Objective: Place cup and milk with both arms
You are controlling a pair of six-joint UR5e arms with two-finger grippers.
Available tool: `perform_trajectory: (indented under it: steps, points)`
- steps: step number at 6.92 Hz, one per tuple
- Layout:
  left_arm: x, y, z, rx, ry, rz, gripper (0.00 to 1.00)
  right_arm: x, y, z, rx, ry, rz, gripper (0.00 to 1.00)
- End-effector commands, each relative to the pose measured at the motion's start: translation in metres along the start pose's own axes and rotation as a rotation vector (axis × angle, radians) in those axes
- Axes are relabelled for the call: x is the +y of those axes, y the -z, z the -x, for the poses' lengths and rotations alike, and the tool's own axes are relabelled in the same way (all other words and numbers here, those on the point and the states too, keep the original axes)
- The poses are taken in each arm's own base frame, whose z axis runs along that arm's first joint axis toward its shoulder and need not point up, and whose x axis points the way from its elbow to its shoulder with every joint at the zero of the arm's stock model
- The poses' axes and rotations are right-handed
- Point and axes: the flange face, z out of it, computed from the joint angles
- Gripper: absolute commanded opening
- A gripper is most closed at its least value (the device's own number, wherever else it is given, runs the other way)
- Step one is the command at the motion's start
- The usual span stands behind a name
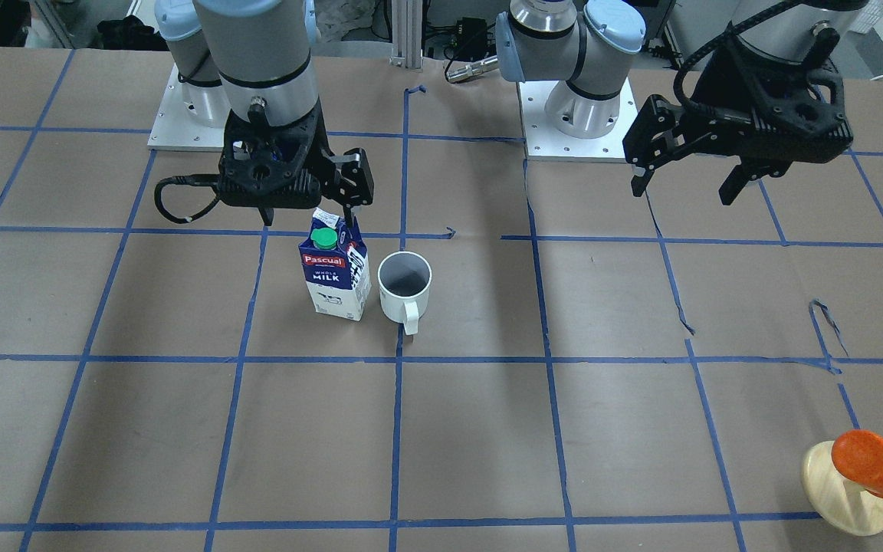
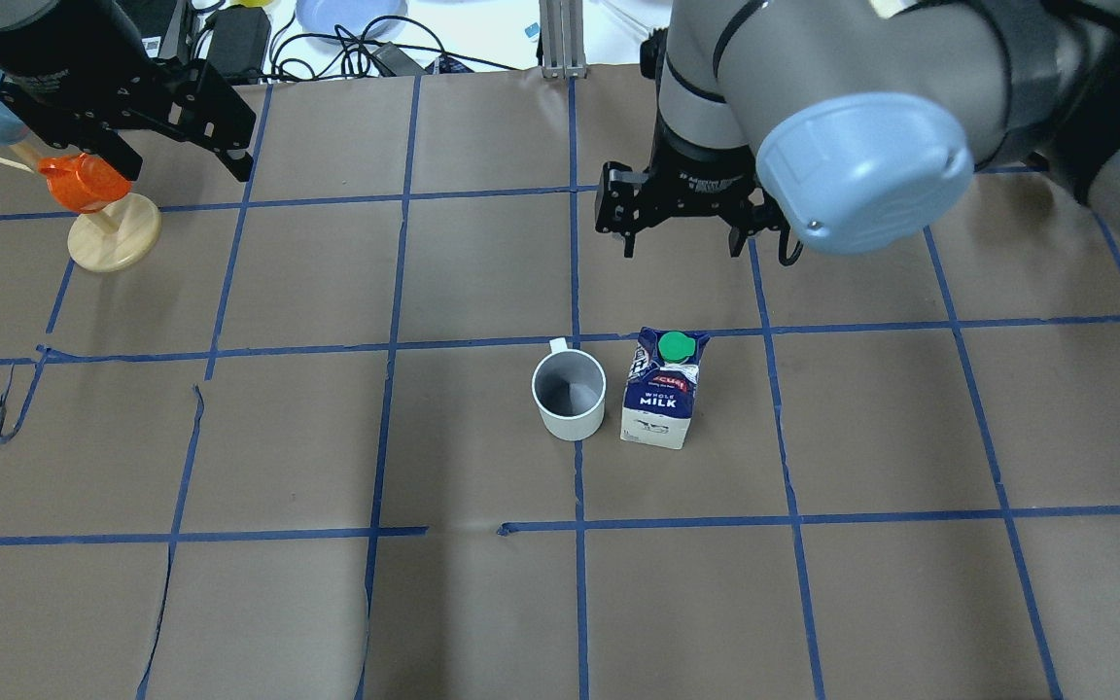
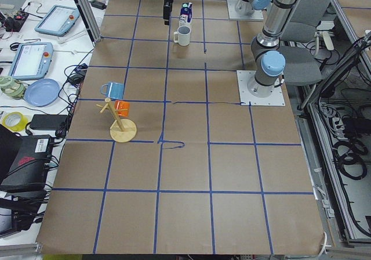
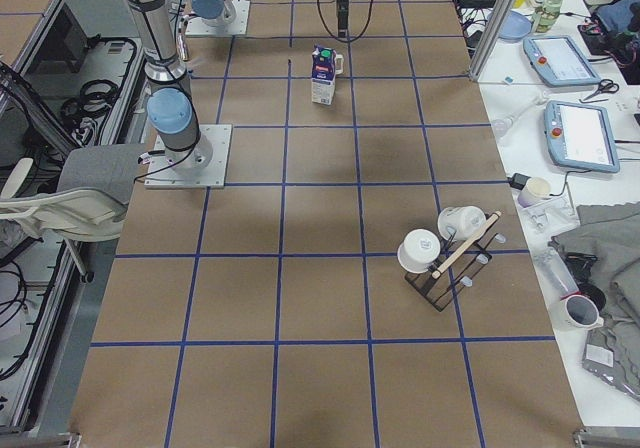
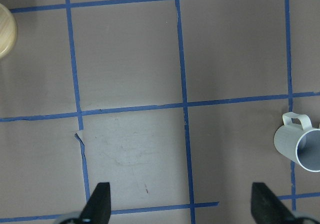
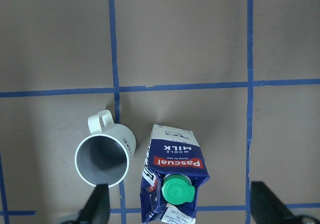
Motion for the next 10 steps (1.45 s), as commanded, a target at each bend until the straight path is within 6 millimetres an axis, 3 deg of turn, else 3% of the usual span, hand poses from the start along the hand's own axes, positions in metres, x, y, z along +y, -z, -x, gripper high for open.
perform_trajectory:
  steps: [1, 3, 4, 6, 10]
  points:
    - [0.000, -0.001, 0.000, 0.000, 0.000, 0.001, 1.00, -0.002, 0.042, -0.004, 0.032, -0.002, 0.001, 1.00]
    - [0.001, 0.001, 0.000, 0.000, 0.000, -0.002, 1.00, -0.006, 0.054, -0.011, 0.068, -0.010, -0.030, 1.00]
    - [0.001, 0.001, 0.000, 0.000, 0.000, -0.002, 1.00, -0.016, 0.056, -0.029, 0.069, -0.036, -0.037, 1.00]
    - [0.001, 0.002, 0.000, -0.001, 0.000, -0.003, 1.00, -0.035, 0.074, -0.100, 0.060, -0.022, -0.056, 1.00]
    - [0.000, 0.000, 0.000, 0.000, 0.000, 0.000, 1.00, -0.029, 0.083, -0.099, 0.018, -0.006, -0.055, 1.00]
